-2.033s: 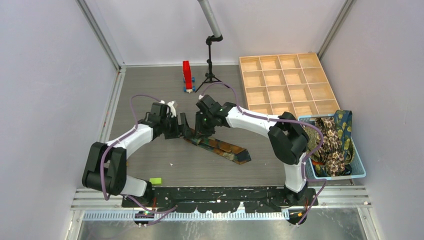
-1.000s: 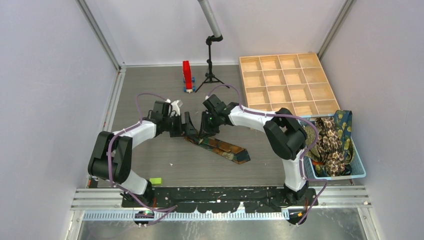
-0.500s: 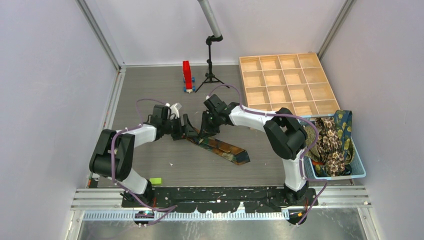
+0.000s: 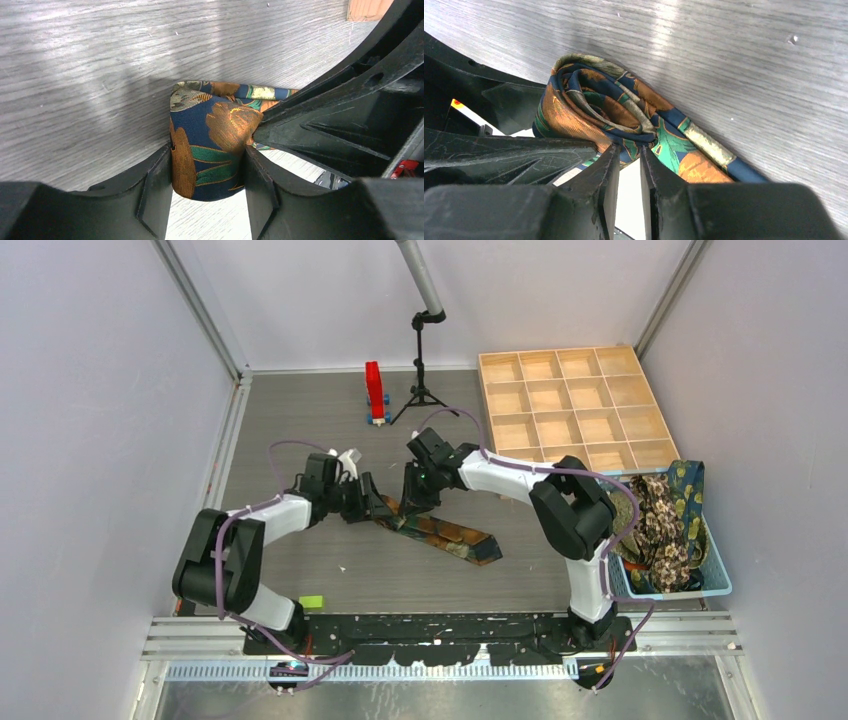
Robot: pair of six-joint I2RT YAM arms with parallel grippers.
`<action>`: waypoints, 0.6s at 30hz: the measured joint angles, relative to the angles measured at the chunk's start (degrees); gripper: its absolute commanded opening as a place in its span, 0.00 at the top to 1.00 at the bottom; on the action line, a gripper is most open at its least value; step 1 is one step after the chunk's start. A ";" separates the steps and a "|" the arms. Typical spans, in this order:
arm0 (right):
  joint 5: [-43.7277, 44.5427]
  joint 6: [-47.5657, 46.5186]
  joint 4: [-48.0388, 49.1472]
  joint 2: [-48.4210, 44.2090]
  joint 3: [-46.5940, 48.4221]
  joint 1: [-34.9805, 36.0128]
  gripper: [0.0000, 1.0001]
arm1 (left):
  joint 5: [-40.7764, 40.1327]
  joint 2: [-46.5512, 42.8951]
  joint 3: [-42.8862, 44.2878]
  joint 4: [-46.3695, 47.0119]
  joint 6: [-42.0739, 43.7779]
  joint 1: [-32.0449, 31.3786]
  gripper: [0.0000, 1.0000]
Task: Roll the ties
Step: Roll the tie at the center of the board.
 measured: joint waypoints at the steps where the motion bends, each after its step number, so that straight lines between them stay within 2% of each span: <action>1: 0.02 -0.02 -0.46 -0.26 -0.02 0.00 0.72 | -0.61 -0.59 0.00 -0.59 0.02 -0.28 0.51; 10: 0.04 0.02 -1.27 -4.20 -0.11 0.00 0.72 | -8.09 -6.16 0.13 -7.19 0.37 -4.11 0.54; 18: 2.27 -0.46 -1.33 -4.04 -2.16 0.02 0.73 | -13.55 -9.35 0.66 -11.69 1.11 -7.02 0.56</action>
